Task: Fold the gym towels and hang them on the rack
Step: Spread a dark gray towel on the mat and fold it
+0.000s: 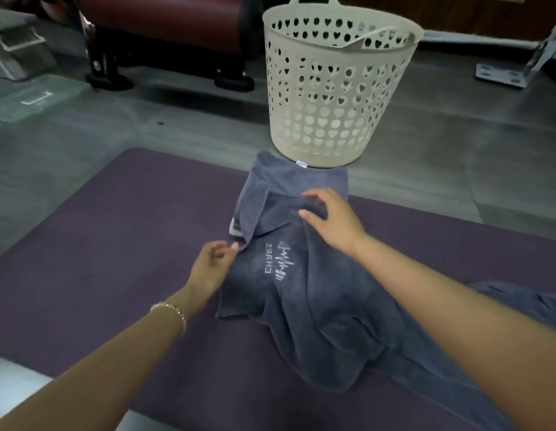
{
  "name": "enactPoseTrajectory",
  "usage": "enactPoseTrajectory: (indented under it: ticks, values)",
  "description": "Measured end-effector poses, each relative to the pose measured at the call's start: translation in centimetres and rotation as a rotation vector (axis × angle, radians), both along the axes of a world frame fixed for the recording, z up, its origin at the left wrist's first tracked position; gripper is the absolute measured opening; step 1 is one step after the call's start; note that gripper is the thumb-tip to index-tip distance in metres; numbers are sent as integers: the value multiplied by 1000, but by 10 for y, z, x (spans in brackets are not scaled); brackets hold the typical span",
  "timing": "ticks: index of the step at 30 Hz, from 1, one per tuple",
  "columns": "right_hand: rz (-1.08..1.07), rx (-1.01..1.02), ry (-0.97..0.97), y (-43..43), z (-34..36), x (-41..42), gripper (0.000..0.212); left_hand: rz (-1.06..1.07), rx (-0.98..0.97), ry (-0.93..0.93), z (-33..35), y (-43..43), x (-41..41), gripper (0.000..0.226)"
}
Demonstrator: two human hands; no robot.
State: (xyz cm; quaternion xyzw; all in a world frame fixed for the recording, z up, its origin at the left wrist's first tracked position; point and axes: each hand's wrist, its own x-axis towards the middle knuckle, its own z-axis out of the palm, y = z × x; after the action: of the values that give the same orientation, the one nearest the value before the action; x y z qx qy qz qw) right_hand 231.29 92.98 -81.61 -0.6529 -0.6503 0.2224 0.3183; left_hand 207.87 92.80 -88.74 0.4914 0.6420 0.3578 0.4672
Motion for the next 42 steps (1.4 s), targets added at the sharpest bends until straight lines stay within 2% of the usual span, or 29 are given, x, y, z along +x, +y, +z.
enactPoseTrajectory:
  ticks: [3,5,7,9,11,14,16,21,25,28,31,33,35,37,42]
  values:
    - [118,-36,17,-56,-46,-7,18,-323,-274,132,-41,-28,-18,55]
    - [133,-219,68,-86,-79,-12,17,-461,-321,208,-61,-38,-28,60]
    - [98,-426,116,-107,-104,-18,24,-462,-248,338,-73,-41,-33,61]
    - [85,-538,128,-119,-122,-23,34,-381,-212,424,-86,-41,-37,68]
    - [94,-533,72,-125,-133,-29,44,-314,-246,410,-89,-43,-40,53]
    - [52,-507,-77,-128,-142,-48,58,-330,-314,328,-82,-48,-38,26]
    - [9,-497,-148,-129,-145,-61,57,-311,-285,271,-76,-51,-37,25]
    - [-98,-388,77,-118,-145,-79,46,-194,-128,137,-57,-51,-40,22]
    - [-35,-428,310,-103,-133,-95,31,-9,-48,46,-38,-45,-65,19]
    - [4,-385,351,-99,-128,-101,17,94,-56,130,-35,-45,-111,17]
    - [-52,-354,299,-99,-132,-93,15,181,-150,181,-42,-60,-149,19]
    - [-50,-410,254,-104,-138,-82,24,160,-209,140,-43,-70,-153,23]
    - [-10,-460,216,-111,-141,-70,33,50,-245,137,-38,-76,-136,29]
    - [44,-478,171,-117,-139,-57,40,-36,-217,97,-33,-77,-110,28]
    - [15,-491,137,-127,-120,-14,46,-102,-202,-185,-11,-73,-33,24]
